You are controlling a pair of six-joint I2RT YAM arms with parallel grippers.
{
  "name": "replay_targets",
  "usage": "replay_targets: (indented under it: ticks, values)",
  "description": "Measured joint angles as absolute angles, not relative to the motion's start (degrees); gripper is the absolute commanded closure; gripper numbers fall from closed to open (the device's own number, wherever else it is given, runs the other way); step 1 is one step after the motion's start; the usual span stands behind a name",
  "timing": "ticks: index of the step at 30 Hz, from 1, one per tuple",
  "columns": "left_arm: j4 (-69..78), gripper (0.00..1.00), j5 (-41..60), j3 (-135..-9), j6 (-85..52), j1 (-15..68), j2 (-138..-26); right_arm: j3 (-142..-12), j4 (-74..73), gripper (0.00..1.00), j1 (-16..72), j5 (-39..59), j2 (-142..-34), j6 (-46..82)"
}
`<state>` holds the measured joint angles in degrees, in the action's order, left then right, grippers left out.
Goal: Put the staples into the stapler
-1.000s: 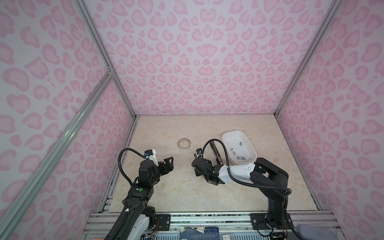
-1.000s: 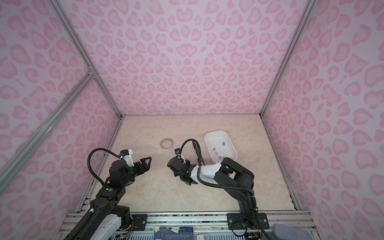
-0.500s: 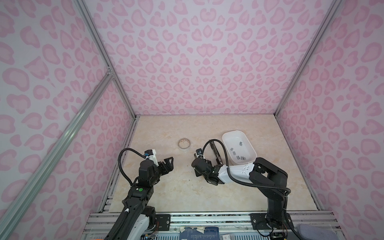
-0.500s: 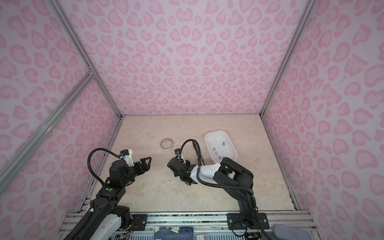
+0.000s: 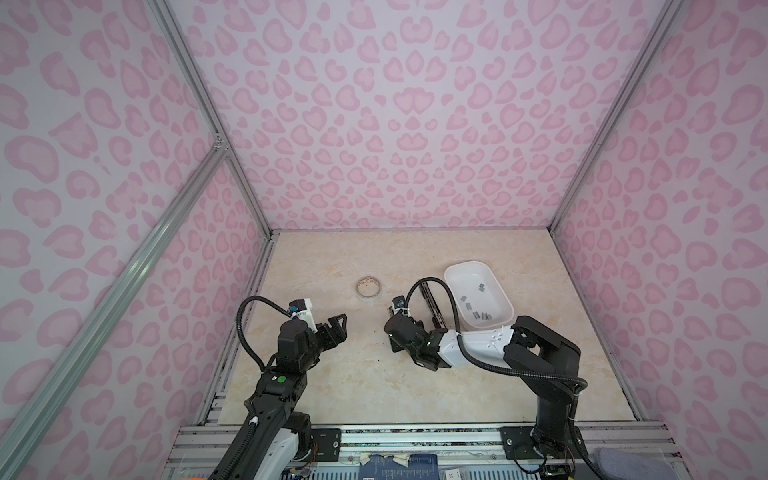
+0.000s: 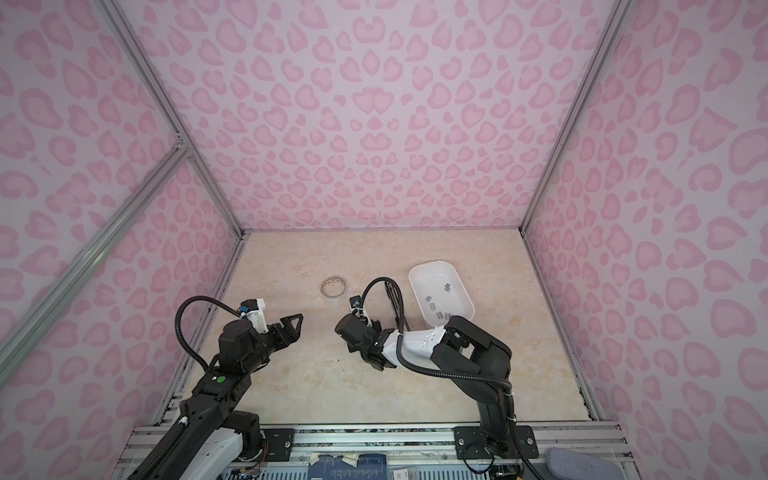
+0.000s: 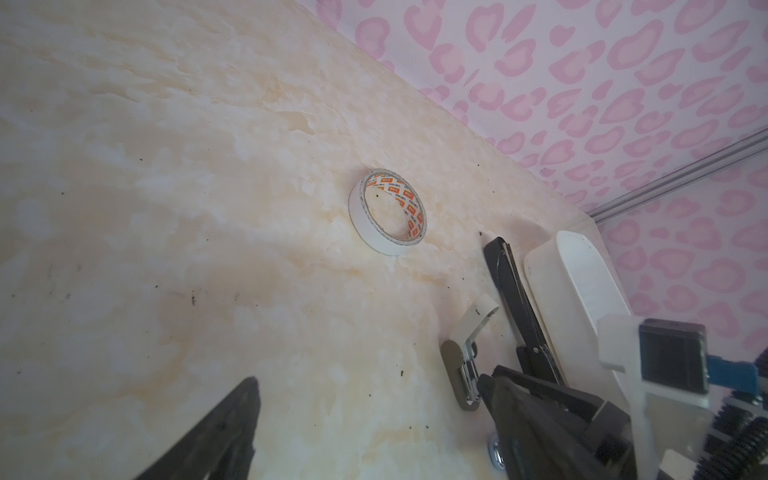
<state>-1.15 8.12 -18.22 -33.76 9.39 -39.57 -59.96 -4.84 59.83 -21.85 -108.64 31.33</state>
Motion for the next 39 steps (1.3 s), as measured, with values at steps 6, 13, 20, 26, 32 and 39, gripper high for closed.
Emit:
replay_targets:
  ticks: [6,13,20,26,32,39]
  values:
    - [-1.1,0.11,8.1,-18.2,-33.8,9.4,-39.6,-59.0,-4.9,0.75,59.4,-22.2,-107.4,31.0]
    - [0.0,0.11,8.2,-18.2,-33.3,9.4,-41.0,-55.5,-7.2,0.53,58.3,-20.0,-106.4,29.9]
    - [1.8,0.11,9.8,-20.0,-33.3,9.5,-46.3,-51.3,-13.5,0.4,57.7,-13.2,-105.6,24.0]
    - [4.4,0.14,13.1,-22.6,-33.3,9.8,-52.4,-50.2,-16.8,0.41,55.8,-9.3,-106.8,19.9]
    - [4.8,0.14,13.9,-23.9,-33.4,9.8,-54.6,-51.4,-17.3,0.51,54.6,-8.3,-109.1,17.8]
    - [5.0,0.14,13.9,-23.9,-33.4,9.9,-55.0,-53.8,-17.1,0.71,55.0,-7.5,-111.1,16.9]
